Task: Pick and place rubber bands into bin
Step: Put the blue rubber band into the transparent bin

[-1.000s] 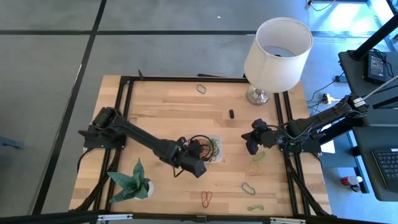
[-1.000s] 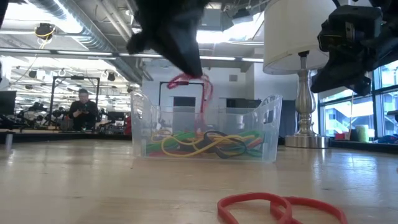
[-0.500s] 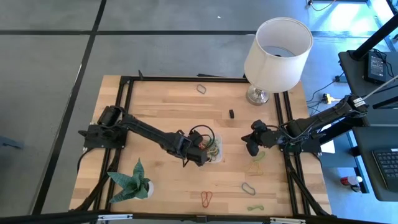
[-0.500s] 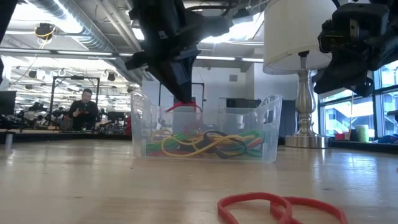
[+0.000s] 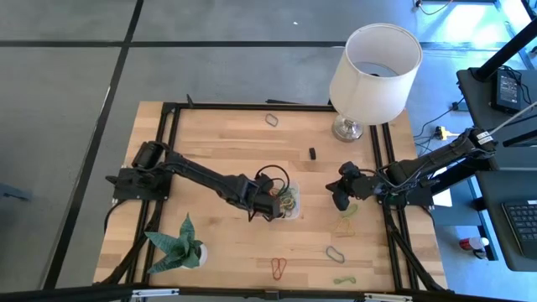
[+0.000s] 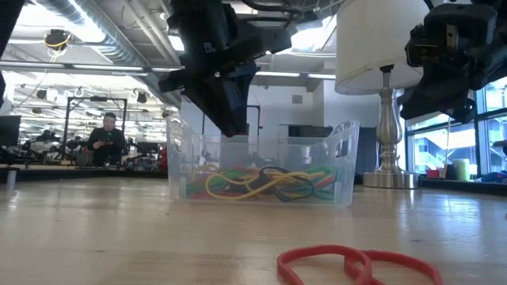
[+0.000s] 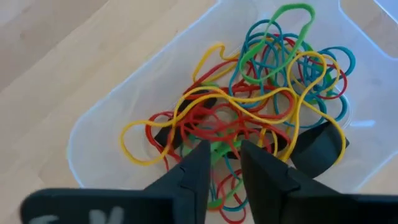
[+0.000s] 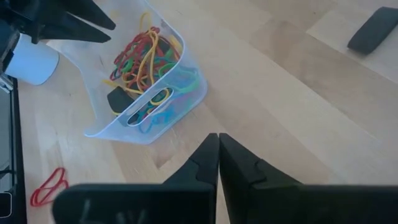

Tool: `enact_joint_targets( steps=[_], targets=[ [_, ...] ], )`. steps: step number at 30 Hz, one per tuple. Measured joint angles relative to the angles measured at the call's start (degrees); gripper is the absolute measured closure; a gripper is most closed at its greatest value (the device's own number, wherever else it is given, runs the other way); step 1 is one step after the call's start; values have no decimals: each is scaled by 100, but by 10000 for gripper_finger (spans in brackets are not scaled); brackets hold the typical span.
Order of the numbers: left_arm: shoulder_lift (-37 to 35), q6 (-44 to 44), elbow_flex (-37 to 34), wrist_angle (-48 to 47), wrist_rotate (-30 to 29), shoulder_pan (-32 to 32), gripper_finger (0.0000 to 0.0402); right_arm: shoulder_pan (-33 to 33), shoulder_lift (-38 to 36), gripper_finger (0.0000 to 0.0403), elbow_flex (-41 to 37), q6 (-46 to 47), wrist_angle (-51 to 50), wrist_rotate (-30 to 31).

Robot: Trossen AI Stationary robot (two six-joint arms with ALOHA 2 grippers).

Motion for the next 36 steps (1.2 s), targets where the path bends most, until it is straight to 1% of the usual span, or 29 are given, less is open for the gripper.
enact_joint_targets(
  steps=[4,8,10,14,17,20,22,24,27,30,32,36],
  targets=[
    [-70,245,-2,-34,3,4,307,0,0,386,0,0,-11,0],
    [-204,733,0,-97,334,9,312,0,-2,386,0,26,-9,0],
    [-273,837,-2,-61,478,7,319,0,-2,386,0,26,-5,2],
    [-418,1160,2,-68,580,-37,351,-1,-2,387,2,32,175,15],
    [-477,1821,0,-62,558,-91,389,34,-2,397,10,-177,435,17],
    [-681,2455,-137,53,530,-88,397,123,44,398,133,-274,509,18],
    [-926,2700,-404,266,319,-18,400,168,127,400,258,-286,486,99],
    [-1265,2882,-822,640,195,44,400,203,298,400,416,-285,461,213],
    [-1957,3106,-1602,1330,237,113,400,205,673,401,756,-283,293,363],
    [-2716,3279,-2453,1885,331,109,400,205,1191,401,1242,-113,-351,343],
    [-3207,3474,-2994,2281,509,118,400,205,1600,401,1702,170,-1029,115],
    [-4099,4049,-3904,2966,1037,260,400,344,2490,402,2695,747,-2615,-678]
  ],
)
